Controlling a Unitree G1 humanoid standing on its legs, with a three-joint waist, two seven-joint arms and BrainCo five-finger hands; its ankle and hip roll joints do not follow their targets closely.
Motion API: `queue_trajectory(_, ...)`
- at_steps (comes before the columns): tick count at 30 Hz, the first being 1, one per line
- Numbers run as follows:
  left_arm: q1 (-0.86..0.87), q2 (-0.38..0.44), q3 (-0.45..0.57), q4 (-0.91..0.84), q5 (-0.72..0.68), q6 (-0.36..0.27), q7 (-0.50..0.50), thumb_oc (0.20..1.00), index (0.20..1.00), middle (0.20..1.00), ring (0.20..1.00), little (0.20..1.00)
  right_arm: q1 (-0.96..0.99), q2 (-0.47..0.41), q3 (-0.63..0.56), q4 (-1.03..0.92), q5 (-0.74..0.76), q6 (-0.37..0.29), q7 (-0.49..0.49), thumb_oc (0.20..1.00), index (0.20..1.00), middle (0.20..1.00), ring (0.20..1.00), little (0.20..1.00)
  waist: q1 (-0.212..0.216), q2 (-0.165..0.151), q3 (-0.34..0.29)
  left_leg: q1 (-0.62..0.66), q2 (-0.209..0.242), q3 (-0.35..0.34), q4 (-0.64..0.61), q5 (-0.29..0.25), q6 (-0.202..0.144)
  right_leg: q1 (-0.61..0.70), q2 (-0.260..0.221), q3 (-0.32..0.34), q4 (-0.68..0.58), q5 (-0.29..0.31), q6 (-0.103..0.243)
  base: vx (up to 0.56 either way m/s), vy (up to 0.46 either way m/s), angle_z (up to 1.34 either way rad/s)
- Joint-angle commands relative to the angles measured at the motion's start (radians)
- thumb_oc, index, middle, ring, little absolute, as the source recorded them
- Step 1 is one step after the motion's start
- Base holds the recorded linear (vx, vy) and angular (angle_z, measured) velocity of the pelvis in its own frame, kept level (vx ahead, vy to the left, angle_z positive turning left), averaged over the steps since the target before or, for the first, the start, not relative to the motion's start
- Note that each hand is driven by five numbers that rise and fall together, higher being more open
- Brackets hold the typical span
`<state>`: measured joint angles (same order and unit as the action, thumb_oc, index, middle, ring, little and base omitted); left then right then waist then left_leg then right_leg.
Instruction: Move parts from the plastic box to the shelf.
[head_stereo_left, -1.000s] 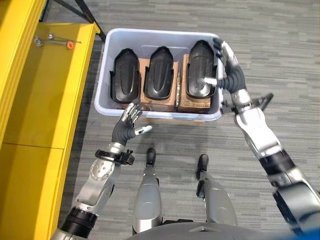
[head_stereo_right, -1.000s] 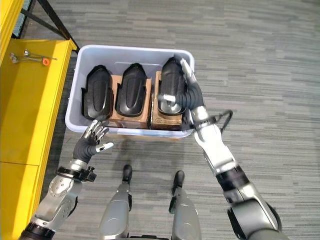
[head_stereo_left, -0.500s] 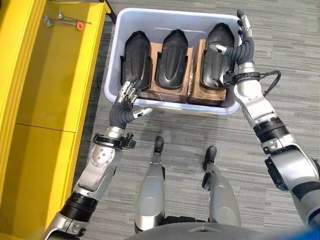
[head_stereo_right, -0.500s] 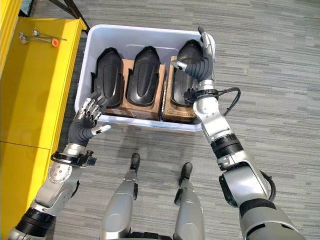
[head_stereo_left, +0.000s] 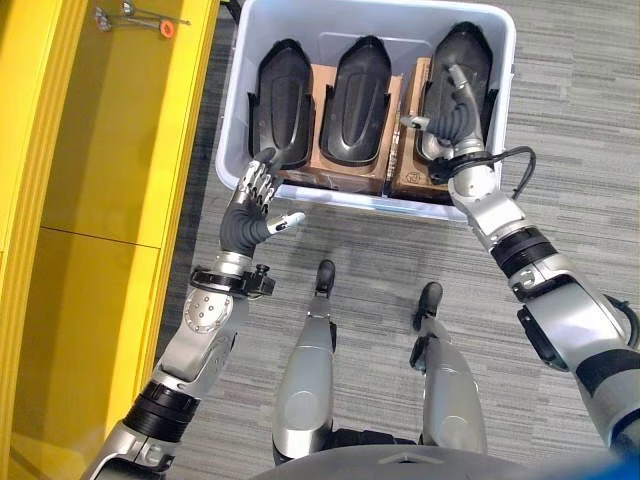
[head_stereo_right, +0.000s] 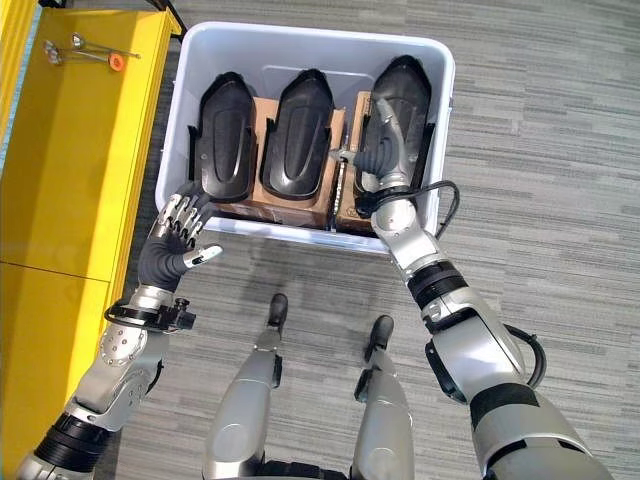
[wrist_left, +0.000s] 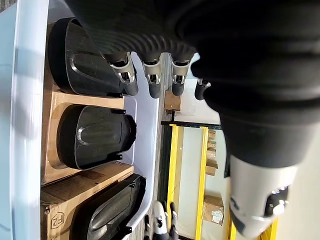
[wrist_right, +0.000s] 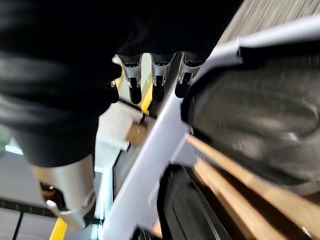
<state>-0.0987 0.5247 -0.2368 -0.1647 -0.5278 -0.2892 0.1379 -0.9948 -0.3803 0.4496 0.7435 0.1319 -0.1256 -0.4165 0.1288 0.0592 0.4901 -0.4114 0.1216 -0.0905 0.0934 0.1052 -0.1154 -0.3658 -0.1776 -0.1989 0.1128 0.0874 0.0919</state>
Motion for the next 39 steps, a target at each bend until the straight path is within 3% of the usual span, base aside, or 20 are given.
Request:
queue_trajectory(1, 0.021, 0.046, -0.038, -0.12, 0.002, -0.063, 0.016, 1.0, 1.0, 1.0, 1.0, 1.0, -0.111, -0.005, 0.01, 0.015, -0.005, -0.029, 0.007, 1.0, 1.0, 1.0, 1.0, 1.0, 0.02, -0.012, -0.024, -0.004, -0.003, 0.028, 0.058, -0.092, 0.03, -0.102, -0.081, 0.043, 0.114, -0.046, 0.037, 0.0, -0.002, 0.04)
queue_trajectory(9, 0.012, 0.05, -0.044, -0.125, -0.002, -0.068, 0.027, 1.0, 1.0, 1.0, 1.0, 1.0, -0.151, 0.013, 0.021, 0.11, 0.027, -0.032, 0.009, 1.0, 1.0, 1.0, 1.0, 1.0, 0.033, -0.01, -0.004, -0.031, -0.006, 0.02, 0.069, -0.094, 0.03, -0.111, -0.084, 0.036, 0.121, -0.053, 0.036, 0.0, -0.005, 0.04)
queue_trajectory(14, -0.016, 0.05, -0.058, -0.124, 0.004, -0.069, 0.046, 1.0, 1.0, 1.0, 1.0, 1.0, -0.188, 0.042, 0.038, 0.291, 0.094, -0.031, 0.026, 1.0, 1.0, 1.0, 1.0, 1.0, 0.049, 0.0, 0.016, -0.057, -0.018, 0.016, 0.083, -0.096, 0.031, -0.125, -0.085, 0.034, 0.124, -0.052, 0.037, 0.0, 0.001, 0.04)
queue_trajectory(19, -0.024, 0.047, -0.06, -0.117, 0.008, -0.072, 0.054, 1.0, 1.0, 1.0, 1.0, 1.0, -0.179, 0.053, 0.049, 0.292, 0.107, -0.034, 0.038, 1.0, 1.0, 1.0, 1.0, 1.0, 0.051, 0.001, 0.024, -0.067, -0.022, 0.015, 0.094, -0.099, 0.032, -0.131, -0.085, 0.038, 0.128, -0.054, 0.036, 0.0, 0.002, 0.01)
queue_trajectory(39, 0.026, 0.052, -0.001, -0.111, 0.016, -0.058, 0.063, 1.0, 1.0, 1.0, 1.0, 1.0, 0.123, 0.064, 0.136, -0.386, 0.135, -0.061, 0.195, 1.0, 1.0, 1.0, 1.0, 1.0, 0.018, -0.042, 0.03, -0.094, -0.027, 0.021, 0.122, -0.116, 0.032, -0.142, -0.089, 0.043, 0.126, -0.054, 0.037, 0.0, -0.002, 0.0)
